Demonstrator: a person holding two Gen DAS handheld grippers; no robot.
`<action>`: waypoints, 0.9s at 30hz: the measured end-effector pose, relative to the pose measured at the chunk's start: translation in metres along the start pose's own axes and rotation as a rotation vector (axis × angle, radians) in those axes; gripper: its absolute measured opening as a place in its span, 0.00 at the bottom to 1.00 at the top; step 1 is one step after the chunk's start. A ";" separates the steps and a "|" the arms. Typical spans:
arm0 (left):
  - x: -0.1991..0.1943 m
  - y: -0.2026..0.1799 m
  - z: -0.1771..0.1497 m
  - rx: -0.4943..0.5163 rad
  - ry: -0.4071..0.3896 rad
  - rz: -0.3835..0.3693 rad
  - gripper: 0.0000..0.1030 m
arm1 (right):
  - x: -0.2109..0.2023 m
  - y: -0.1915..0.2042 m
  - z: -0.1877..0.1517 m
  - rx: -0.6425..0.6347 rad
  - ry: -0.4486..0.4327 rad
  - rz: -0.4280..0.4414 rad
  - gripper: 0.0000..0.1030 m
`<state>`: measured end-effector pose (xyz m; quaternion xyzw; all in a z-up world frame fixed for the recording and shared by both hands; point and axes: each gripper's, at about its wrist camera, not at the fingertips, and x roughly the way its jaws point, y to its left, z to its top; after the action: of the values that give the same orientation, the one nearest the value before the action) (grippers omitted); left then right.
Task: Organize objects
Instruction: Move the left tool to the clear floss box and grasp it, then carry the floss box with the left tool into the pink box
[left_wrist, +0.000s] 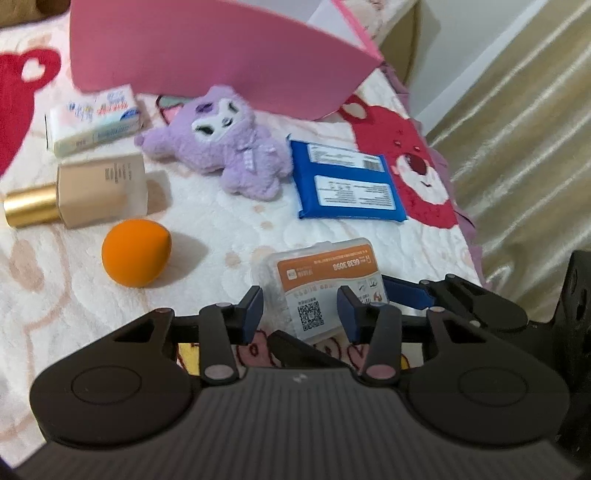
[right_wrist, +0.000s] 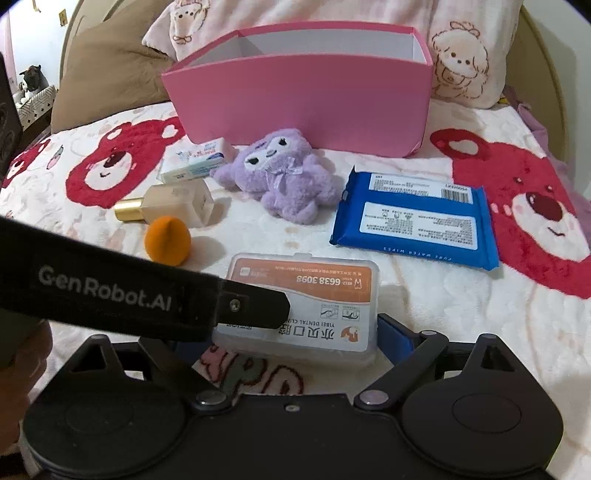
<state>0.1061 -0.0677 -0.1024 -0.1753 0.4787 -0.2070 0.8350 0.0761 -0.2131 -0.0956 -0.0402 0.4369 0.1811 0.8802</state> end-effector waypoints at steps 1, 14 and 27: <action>-0.005 -0.003 0.000 0.011 -0.006 0.000 0.41 | -0.004 0.001 0.001 0.001 -0.001 0.002 0.93; -0.068 0.007 0.015 -0.035 -0.078 -0.037 0.41 | -0.057 0.025 0.038 -0.083 -0.061 0.105 0.93; -0.112 0.004 0.047 -0.012 -0.152 -0.004 0.41 | -0.075 0.030 0.095 -0.109 -0.022 0.142 0.70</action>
<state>0.0966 -0.0026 -0.0007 -0.1962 0.4150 -0.1919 0.8675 0.0959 -0.1843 0.0240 -0.0550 0.4186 0.2669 0.8663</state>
